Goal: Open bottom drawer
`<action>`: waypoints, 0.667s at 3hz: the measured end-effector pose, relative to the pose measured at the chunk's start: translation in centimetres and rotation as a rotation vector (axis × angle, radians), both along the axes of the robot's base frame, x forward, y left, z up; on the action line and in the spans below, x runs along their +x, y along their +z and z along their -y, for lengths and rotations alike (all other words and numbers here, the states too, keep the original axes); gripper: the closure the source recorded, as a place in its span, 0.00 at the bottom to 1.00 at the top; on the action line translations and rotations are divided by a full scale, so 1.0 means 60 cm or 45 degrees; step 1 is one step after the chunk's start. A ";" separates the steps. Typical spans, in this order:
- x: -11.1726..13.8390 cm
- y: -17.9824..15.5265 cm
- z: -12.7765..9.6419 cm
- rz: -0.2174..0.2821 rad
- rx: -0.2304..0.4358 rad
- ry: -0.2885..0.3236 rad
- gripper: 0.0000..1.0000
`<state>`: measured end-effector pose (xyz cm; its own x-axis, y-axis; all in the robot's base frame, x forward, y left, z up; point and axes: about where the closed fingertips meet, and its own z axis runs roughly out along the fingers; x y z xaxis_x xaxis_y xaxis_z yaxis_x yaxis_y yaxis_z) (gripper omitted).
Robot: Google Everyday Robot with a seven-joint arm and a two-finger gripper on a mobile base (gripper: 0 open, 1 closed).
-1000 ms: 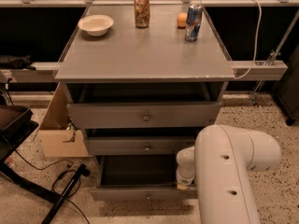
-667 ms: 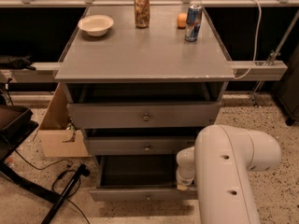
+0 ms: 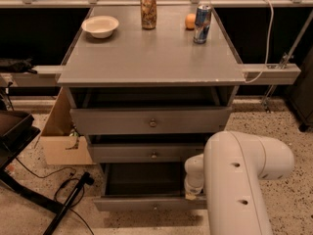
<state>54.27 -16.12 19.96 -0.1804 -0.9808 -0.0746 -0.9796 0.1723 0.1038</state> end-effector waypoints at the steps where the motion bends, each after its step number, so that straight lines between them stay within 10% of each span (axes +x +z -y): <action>1: 0.000 0.000 0.000 0.000 0.000 0.000 0.09; 2: 0.000 0.000 0.000 0.000 0.000 0.000 0.00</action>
Offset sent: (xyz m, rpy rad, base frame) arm 0.0000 0.0000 0.0000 0.0000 0.0000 0.0000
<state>54.27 -16.12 19.95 -0.1804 -0.9808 -0.0746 -0.9796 0.1723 0.1038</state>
